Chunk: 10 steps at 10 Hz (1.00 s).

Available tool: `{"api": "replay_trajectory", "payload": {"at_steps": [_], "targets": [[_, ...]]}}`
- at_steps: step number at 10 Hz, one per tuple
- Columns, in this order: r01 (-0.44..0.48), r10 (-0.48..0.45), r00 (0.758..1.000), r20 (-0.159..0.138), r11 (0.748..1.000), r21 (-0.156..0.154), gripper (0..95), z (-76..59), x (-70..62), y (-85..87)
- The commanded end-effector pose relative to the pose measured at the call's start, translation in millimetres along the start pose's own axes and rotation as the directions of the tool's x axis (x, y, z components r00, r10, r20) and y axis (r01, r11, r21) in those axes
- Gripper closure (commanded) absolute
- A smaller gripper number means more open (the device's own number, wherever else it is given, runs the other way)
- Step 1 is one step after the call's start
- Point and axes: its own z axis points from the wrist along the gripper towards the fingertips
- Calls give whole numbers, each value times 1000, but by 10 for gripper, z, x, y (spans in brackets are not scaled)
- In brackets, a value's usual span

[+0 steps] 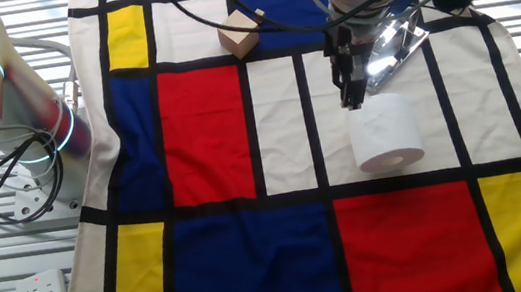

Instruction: Put the toilet paper on its holder

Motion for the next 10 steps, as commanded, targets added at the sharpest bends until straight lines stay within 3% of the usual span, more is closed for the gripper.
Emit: {"api": "replay_trajectory", "payload": {"at_steps": [1, 10], "targets": [[48, -48, 998, 35, 999, -4, 950, 3, -10, 3], [33, -33, 999, 36, 999, -5, 950, -24, 1, 18]]}}
